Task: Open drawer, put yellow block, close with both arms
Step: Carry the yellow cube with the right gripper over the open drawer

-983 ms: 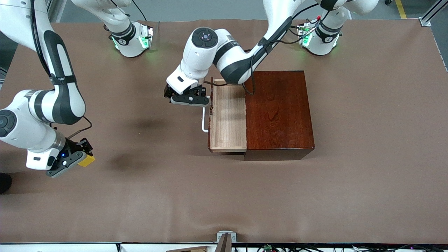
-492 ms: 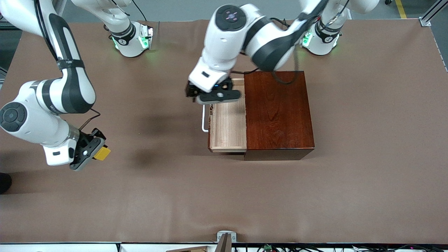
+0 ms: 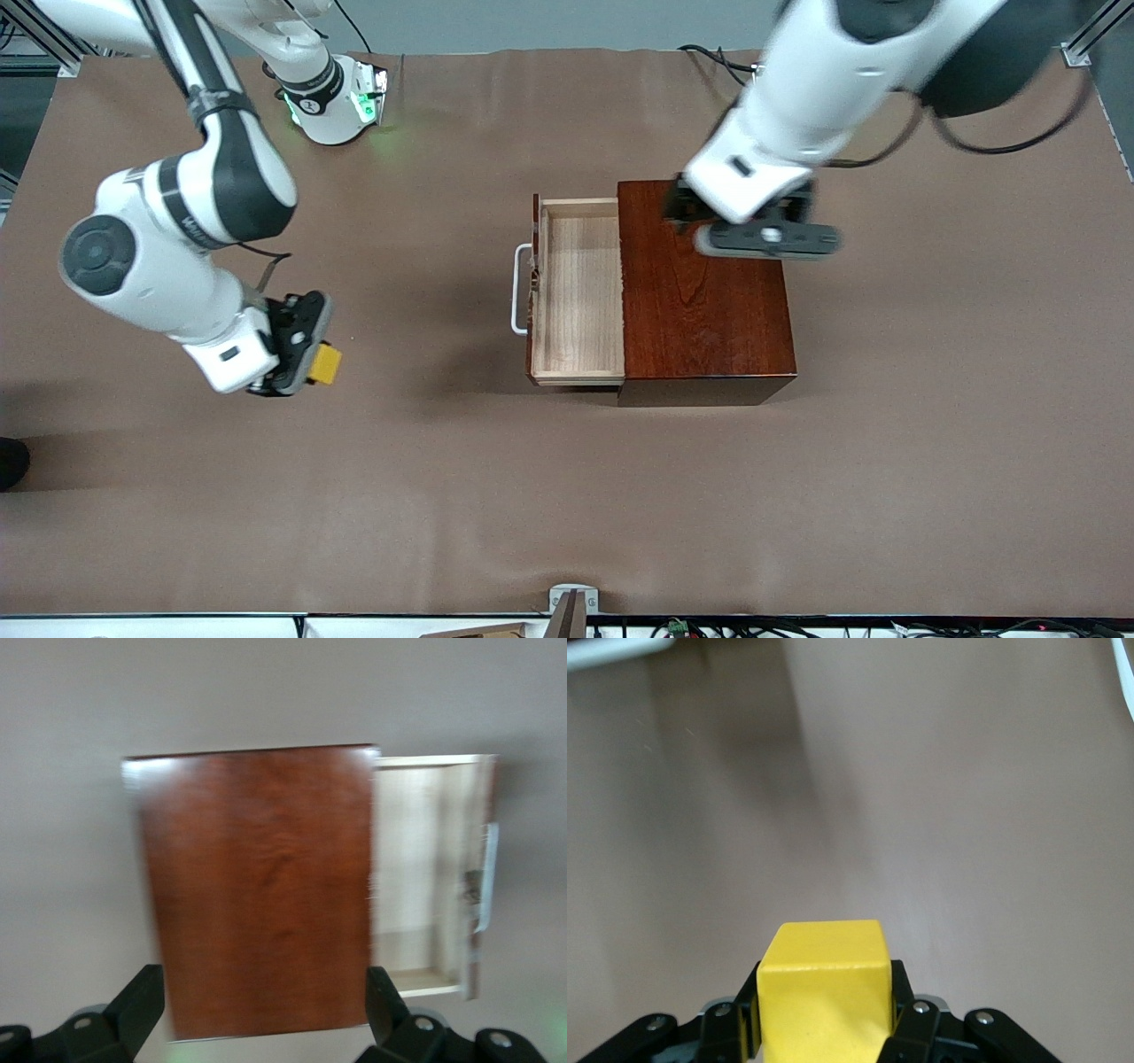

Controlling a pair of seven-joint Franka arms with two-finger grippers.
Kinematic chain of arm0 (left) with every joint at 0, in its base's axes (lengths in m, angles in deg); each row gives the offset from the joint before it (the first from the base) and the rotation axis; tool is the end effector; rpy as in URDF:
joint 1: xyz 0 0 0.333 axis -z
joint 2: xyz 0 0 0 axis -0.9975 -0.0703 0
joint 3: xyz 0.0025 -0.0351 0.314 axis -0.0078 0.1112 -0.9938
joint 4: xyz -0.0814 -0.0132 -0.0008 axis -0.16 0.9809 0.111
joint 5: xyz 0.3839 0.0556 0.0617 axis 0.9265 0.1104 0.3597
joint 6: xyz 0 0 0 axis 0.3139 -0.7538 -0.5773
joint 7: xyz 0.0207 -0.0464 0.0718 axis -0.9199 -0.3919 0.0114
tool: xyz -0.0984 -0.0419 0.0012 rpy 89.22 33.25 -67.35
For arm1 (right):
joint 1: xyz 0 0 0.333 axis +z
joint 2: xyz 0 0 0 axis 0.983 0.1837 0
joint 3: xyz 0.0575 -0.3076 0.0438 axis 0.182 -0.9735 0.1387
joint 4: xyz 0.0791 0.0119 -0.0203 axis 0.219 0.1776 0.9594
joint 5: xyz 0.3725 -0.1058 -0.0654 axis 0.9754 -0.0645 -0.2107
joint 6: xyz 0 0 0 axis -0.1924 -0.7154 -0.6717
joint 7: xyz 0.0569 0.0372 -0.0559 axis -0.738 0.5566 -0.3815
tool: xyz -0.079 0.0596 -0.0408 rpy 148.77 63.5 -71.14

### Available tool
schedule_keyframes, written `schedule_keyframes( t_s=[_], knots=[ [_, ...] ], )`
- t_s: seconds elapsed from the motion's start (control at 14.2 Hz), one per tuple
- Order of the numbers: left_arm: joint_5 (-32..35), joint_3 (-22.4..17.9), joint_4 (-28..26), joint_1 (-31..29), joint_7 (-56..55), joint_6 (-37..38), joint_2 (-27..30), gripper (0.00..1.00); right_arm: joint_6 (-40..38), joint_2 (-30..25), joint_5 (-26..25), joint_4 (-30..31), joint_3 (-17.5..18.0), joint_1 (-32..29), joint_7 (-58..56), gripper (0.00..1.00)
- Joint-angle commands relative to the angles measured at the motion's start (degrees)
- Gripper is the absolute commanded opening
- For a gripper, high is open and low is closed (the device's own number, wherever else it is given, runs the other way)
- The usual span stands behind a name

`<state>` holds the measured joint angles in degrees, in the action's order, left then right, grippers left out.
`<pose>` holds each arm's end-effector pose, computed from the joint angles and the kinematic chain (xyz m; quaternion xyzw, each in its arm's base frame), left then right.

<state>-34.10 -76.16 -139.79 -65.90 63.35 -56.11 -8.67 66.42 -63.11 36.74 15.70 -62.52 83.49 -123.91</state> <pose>0.5486 -0.2902 0.6204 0.9982 -0.0357 -0.0370 0.0296 0.6316 0.1807 0.4353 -0.7718 -0.6339 -0.0339 0.0360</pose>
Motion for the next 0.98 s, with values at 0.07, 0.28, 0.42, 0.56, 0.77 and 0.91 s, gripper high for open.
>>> schedule_keyframes(
  t_s=[0.07, 0.28, 0.42, 0.56, 0.77, 0.91],
  knots=[
    [0.0, 0.9, -5.8, -9.7, 9.6, 2.2, 6.6, 1.0, -0.9, 0.0, 0.0, -1.6, 0.4, 6.4, -2.0, 0.0],
    [0.3, 1.0, -10.6, -16.6, 12.3, 2.0, 10.7, 1.0, -1.0, 0.7, 0.1, -4.3, 0.3, 11.4, -1.2, 0.0],
    [1.9, 0.9, -14.3, -18.7, 14.9, -0.2, 13.7, 1.0, -1.3, 2.3, 0.1, -7.8, 0.3, 14.3, -1.2, 0.0],
    [2.0, 1.0, -15.9, -21.5, 17.5, -1.5, 14.5, 1.0, -1.3, 4.4, -0.4, -9.2, 0.3, 16.9, -0.7, 0.0],
    [2.1, 0.9, -15.9, -21.5, 17.6, -1.6, 14.1, 1.0, -1.2, 8.0, -3.0, -13.0, -0.1, 21.7, 2.1, 0.0],
    [2.1, 0.9, -15.9, -21.5, 17.6, -1.6, 13.8, 1.0, -0.9, 10.1, -4.1, -14.5, -0.1, 23.2, 6.2, 0.0]
  ],
)
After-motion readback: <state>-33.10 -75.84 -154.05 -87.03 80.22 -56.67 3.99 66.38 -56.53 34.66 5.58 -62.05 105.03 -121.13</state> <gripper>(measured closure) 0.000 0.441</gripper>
